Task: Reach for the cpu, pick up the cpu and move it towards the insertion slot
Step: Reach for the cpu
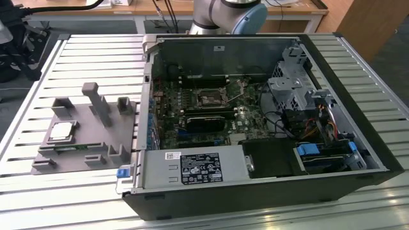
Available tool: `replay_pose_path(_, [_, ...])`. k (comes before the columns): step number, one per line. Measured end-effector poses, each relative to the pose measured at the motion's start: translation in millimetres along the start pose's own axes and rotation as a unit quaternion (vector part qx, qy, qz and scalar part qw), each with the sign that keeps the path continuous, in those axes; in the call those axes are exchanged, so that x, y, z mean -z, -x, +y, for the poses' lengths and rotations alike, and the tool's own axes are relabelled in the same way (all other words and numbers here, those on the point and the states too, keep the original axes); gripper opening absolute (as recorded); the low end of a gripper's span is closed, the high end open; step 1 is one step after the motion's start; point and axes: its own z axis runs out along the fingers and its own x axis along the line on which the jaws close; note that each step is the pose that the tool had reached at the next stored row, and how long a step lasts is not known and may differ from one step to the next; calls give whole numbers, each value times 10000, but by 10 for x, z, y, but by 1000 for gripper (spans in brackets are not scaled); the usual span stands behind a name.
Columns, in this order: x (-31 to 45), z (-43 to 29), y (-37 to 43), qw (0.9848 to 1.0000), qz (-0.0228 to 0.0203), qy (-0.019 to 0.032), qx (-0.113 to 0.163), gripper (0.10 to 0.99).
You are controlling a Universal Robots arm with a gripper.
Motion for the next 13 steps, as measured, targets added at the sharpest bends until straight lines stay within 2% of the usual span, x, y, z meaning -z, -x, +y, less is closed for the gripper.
replay_pose_path(13, [-27, 3, -233, 10000, 0, 0, 0, 106])
